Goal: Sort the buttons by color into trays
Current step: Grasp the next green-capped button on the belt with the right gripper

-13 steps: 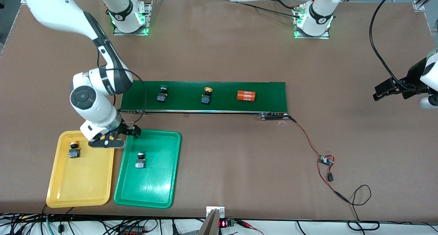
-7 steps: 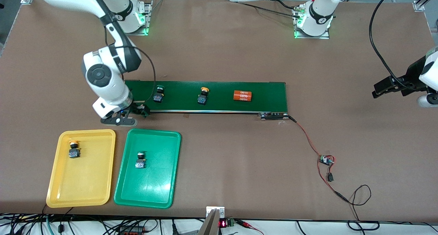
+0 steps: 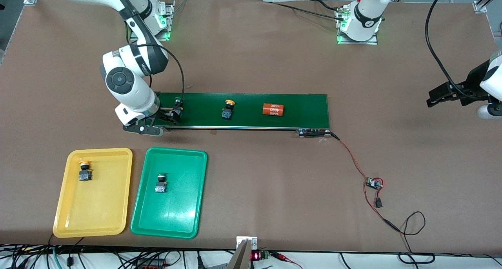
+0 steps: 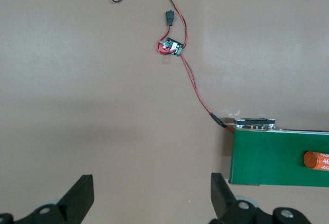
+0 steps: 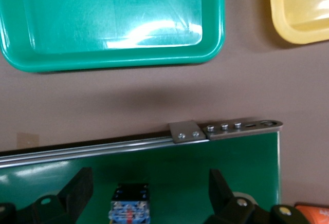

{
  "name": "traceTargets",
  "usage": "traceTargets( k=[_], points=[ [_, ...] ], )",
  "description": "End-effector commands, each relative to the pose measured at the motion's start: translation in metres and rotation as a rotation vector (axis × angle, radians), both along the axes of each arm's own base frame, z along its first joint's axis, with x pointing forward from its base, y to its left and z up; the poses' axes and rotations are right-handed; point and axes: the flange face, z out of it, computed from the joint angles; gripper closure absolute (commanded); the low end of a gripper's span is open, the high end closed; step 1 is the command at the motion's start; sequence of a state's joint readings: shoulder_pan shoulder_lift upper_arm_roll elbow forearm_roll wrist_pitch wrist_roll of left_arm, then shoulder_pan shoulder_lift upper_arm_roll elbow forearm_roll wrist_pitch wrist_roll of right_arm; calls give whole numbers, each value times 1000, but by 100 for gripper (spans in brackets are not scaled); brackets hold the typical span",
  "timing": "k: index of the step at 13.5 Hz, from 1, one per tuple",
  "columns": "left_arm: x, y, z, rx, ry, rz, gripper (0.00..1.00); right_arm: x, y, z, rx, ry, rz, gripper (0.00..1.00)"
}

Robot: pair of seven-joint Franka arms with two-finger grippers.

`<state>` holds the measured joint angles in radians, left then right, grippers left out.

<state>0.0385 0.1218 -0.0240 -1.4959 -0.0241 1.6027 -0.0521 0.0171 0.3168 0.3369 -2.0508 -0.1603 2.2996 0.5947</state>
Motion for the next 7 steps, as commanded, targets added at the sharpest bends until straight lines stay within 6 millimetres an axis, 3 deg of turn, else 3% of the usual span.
traceTargets(
  k=[1, 7],
  points=[
    [-2, 2, 9, 6, -13, -24, 0, -11, 0, 0, 18, 26, -46, 0],
    [-3, 6, 4, 36, -1, -22, 0, -27, -1, -26, 8, 73, -28, 0]
  ],
)
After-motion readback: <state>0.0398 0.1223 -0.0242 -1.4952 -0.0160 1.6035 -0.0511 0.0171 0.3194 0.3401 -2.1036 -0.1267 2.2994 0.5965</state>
